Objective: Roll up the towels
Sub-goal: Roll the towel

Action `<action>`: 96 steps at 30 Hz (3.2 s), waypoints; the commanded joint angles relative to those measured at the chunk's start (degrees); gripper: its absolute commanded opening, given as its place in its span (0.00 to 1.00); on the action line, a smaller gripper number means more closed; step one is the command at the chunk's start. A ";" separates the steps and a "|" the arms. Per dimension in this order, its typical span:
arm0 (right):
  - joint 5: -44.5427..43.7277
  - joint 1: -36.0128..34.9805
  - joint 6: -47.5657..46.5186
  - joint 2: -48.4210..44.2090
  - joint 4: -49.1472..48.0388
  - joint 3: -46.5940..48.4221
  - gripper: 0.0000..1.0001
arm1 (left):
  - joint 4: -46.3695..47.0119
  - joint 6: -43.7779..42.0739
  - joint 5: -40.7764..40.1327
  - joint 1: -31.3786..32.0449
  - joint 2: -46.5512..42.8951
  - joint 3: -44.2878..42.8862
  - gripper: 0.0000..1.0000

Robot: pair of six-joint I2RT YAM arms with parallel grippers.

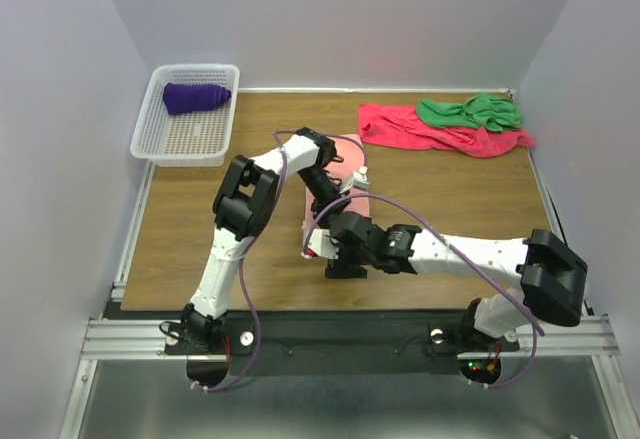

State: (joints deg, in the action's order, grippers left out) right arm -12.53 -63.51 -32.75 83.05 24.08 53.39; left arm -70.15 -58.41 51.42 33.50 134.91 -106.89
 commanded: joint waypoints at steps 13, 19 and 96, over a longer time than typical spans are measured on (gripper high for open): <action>-5.31 0.40 -1.88 5.72 -17.31 -5.57 0.94 | 6.08 -3.11 -12.84 -0.62 5.01 3.88 0.60; -1.00 6.11 -2.75 7.22 -18.01 -6.54 0.86 | 6.17 -4.43 -12.92 -0.98 2.90 5.20 0.60; 61.58 39.33 1.11 37.89 34.99 47.06 0.71 | 56.54 -1.97 -39.73 16.43 -41.84 55.39 0.33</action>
State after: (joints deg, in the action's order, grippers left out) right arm 49.89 -27.75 -31.66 122.30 58.37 94.48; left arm -3.99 -64.58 7.42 49.50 91.44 -48.77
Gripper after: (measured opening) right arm 0.688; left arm 0.396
